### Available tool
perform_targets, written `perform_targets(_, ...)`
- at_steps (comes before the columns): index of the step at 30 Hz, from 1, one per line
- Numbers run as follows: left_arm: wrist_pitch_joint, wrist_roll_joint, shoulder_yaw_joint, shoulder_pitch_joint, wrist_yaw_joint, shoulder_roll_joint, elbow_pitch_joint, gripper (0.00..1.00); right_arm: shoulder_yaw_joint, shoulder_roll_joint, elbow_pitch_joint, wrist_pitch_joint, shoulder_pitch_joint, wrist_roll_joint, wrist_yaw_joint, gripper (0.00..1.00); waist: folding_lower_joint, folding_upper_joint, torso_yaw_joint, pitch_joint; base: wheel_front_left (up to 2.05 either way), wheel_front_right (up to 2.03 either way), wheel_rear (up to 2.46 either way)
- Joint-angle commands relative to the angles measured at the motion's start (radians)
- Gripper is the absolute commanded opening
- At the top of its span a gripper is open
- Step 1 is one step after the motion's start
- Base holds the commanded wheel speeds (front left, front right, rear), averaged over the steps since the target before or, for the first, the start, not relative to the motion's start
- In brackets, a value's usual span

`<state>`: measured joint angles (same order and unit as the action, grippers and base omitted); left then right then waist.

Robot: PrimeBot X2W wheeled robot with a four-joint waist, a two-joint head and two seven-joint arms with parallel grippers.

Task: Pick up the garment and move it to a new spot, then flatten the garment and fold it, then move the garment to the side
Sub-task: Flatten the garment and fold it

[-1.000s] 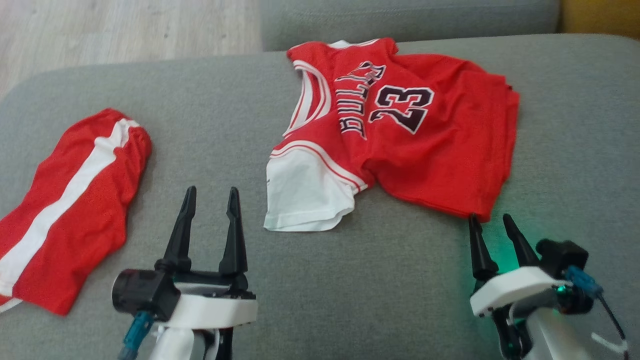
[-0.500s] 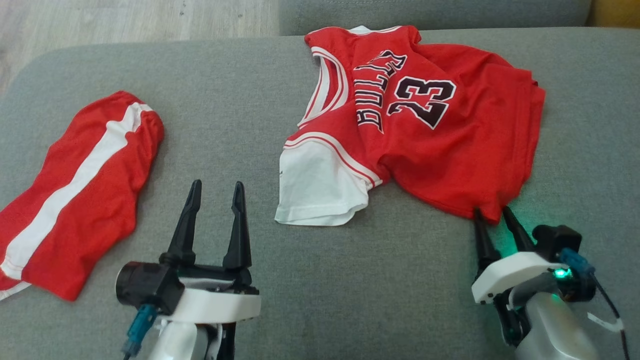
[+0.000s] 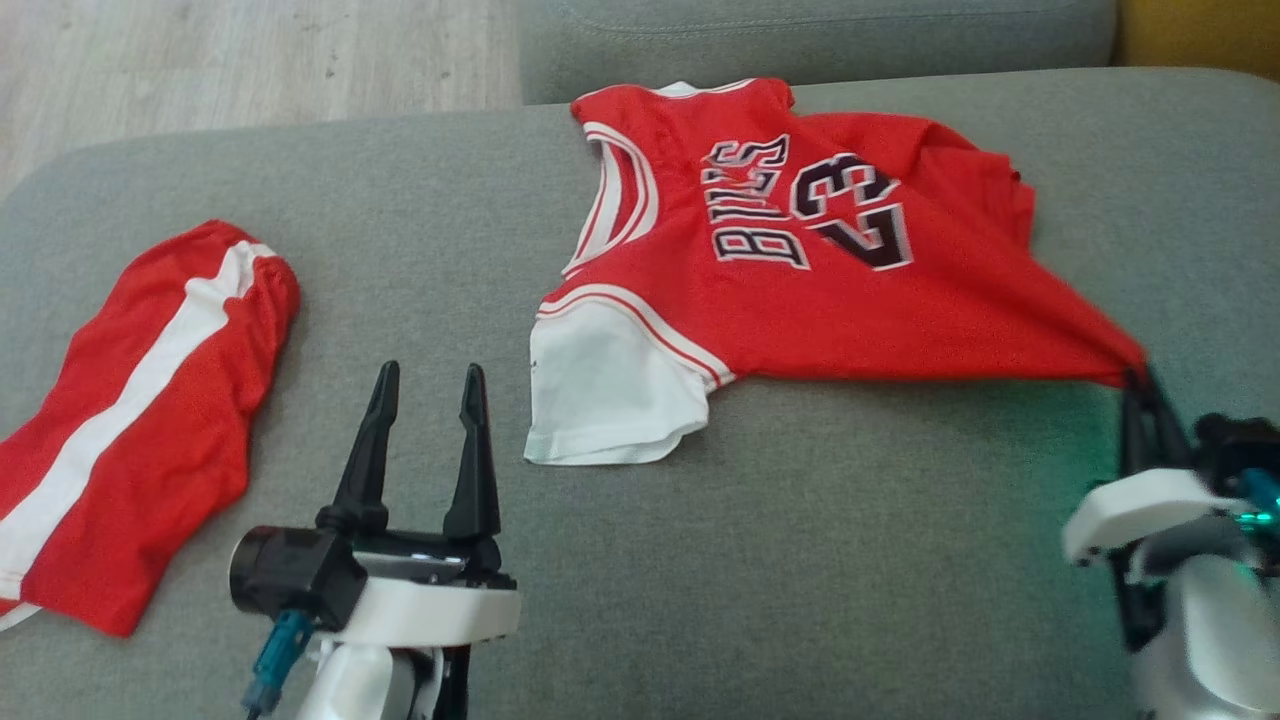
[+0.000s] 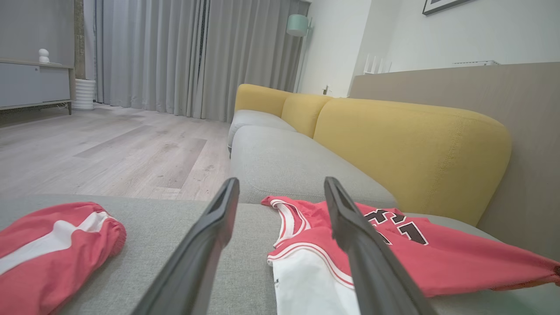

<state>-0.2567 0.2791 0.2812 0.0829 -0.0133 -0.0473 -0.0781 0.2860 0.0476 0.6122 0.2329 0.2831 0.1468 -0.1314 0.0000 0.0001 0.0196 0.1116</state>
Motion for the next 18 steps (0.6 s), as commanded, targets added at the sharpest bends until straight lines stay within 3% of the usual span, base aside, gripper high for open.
perform_targets(1, -0.005, -0.001, -0.034, 0.024, -0.009, -0.003, 0.036, 1.00, 0.025, 0.003, -0.063, -0.022, 0.031, 0.061, 0.001, 0.00, 0.0000, -0.0001, -0.005, -0.002, 0.00, 0.00, 0.00)
perform_targets(2, -0.005, 0.000, -0.032, 0.024, -0.009, -0.003, 0.036, 1.00, 0.049, 0.003, -0.087, -0.025, 0.030, 0.099, 0.001, 0.62, 0.0000, -0.0001, -0.007, -0.002, 0.00, 0.00, 0.00)
perform_targets(3, -0.005, 0.000, -0.031, 0.024, -0.009, -0.003, 0.036, 1.00, 0.071, 0.003, -0.105, -0.026, 0.032, 0.118, 0.001, 1.00, 0.0000, -0.0001, -0.008, -0.002, 0.00, 0.00, 0.00)
perform_targets(6, -0.005, 0.002, -0.030, 0.024, -0.010, -0.003, 0.037, 1.00, 0.056, 0.003, -0.141, -0.014, 0.034, 0.114, 0.001, 1.00, 0.0000, -0.0001, -0.011, -0.002, 0.00, 0.00, 0.00)
perform_targets(18, -0.005, -0.003, -0.041, 0.007, -0.008, -0.003, 0.035, 1.00, -0.230, 0.003, -0.238, 0.023, -0.113, -0.217, 0.001, 1.00, 0.0000, -0.0001, -0.058, -0.014, 0.00, 0.00, 0.00)
